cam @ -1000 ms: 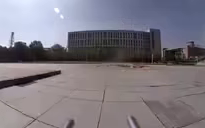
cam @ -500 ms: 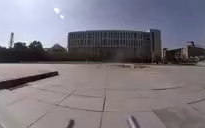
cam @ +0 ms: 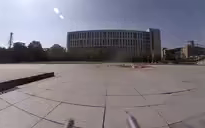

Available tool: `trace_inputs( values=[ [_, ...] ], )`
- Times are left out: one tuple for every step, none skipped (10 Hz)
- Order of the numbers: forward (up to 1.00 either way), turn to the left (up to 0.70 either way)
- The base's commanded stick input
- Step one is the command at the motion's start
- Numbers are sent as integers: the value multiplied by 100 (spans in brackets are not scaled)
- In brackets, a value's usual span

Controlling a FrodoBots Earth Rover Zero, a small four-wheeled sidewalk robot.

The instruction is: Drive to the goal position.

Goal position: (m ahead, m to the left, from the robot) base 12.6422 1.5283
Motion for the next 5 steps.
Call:
trace_inputs(
  values=[
    [70,0],
    [70,0],
    [70,0],
    [70,0],
    [70,0]
  ],
)
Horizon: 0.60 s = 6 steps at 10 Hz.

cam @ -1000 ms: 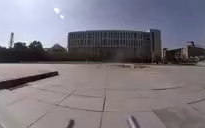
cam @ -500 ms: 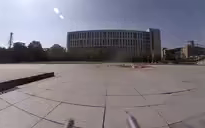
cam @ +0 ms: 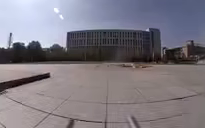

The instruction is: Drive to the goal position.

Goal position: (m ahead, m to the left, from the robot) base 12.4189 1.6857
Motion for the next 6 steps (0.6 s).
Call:
trace_inputs(
  values=[
    [70,0],
    [70,0],
    [70,0],
    [70,0],
    [70,0],
    [70,0]
  ],
)
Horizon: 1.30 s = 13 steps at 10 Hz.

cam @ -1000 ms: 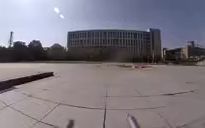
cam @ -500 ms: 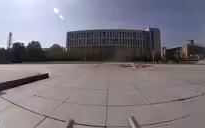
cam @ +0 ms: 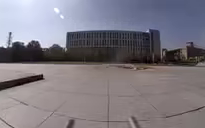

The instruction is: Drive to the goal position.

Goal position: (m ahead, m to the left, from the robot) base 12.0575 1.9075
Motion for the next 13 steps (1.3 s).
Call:
trace_inputs(
  values=[
    [70,0],
    [70,0],
    [70,0],
    [70,0],
    [70,0],
    [70,0],
    [70,0],
    [70,0],
    [70,0],
    [70,0],
    [70,0],
    [70,0],
    [70,0]
  ],
)
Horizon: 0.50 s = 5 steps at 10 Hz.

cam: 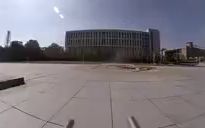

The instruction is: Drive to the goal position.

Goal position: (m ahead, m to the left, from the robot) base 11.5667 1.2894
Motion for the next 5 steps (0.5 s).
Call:
trace_inputs(
  values=[
    [70,0],
    [70,0],
    [70,0],
    [70,0],
    [70,0]
  ],
)
